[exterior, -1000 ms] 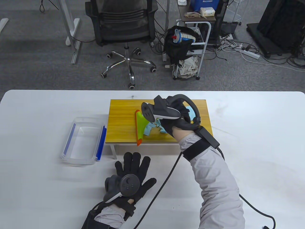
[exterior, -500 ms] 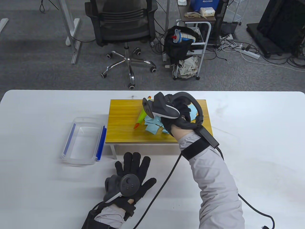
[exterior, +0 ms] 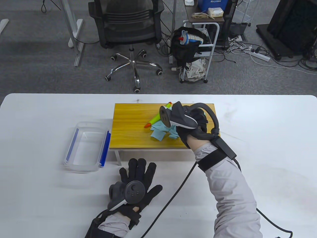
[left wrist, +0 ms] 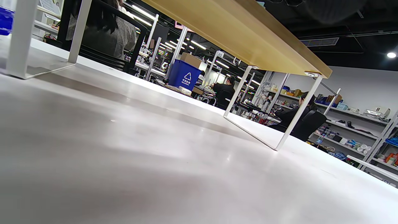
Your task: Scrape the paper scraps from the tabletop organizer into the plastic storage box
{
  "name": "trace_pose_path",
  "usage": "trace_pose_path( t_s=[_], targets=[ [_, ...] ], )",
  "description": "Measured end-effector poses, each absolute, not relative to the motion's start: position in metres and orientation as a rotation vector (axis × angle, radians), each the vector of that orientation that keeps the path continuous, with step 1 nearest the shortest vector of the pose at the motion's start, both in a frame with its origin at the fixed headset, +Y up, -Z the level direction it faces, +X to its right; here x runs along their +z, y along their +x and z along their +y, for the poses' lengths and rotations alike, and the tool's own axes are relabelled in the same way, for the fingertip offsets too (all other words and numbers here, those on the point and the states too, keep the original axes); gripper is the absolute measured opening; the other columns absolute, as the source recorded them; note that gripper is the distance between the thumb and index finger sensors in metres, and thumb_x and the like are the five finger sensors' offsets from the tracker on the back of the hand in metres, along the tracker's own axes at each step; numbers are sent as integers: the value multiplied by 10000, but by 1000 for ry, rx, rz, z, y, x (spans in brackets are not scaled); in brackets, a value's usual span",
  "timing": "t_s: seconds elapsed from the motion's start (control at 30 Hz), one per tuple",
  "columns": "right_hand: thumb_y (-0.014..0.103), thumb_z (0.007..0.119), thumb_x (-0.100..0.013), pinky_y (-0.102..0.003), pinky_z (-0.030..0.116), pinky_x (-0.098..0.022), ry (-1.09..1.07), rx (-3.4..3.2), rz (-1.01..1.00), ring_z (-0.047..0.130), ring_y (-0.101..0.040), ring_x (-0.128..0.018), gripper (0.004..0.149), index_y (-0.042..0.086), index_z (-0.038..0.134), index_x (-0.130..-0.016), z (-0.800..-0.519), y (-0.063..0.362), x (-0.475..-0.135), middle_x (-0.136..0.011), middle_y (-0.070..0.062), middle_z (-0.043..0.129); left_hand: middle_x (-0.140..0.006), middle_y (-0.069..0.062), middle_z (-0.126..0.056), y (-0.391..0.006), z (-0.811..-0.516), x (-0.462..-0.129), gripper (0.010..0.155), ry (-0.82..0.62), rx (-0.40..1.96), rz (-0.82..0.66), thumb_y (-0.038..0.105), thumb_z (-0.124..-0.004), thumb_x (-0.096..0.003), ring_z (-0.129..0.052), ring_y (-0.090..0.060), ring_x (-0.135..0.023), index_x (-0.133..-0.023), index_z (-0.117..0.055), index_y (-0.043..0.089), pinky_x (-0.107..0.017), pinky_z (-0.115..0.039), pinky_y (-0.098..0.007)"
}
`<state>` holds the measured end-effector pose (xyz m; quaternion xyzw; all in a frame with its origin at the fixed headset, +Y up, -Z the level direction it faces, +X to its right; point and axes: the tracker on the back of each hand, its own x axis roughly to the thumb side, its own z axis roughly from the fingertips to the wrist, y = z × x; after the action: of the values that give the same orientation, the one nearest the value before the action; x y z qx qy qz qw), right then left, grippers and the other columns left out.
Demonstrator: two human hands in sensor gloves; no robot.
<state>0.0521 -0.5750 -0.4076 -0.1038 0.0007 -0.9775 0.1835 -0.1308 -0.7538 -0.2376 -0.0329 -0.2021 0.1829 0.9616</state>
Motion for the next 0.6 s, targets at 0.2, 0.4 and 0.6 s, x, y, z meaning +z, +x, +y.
trace_pose_path(
  t_s=[0.2,0.4,0.6],
  targets=[
    [260,914,-443,-522,869,-330,-172,-2835,196,997,-319,-418,717,170,518,-1034,-555,66,-401,-806,-164,847,-1243,-139,-75,-131,-753,-238,811,-62,374,-407,735,-547,-535,-49,-496,-1122,-1141,-146,375,-675,-153,-793],
    [326,837,-488,-451,904,-229,170,-2846,74,1020,-272,-311,716,211,420,-1058,-536,91,-405,-806,-208,844,-1243,-138,-75,-131,-753,-238,809,-65,374,-408,735,-547,-535,-51,-495,-1123,-1140,-148,378,-675,-153,-793],
    [324,788,-504,-415,894,-116,384,-2792,-41,1015,-263,-191,622,185,524,-1049,-543,107,-412,-778,-281,866,-1243,-137,-74,-131,-754,-238,807,-67,374,-409,735,-546,-535,-50,-494,-1124,-1141,-150,380,-676,-153,-792]
  ],
)
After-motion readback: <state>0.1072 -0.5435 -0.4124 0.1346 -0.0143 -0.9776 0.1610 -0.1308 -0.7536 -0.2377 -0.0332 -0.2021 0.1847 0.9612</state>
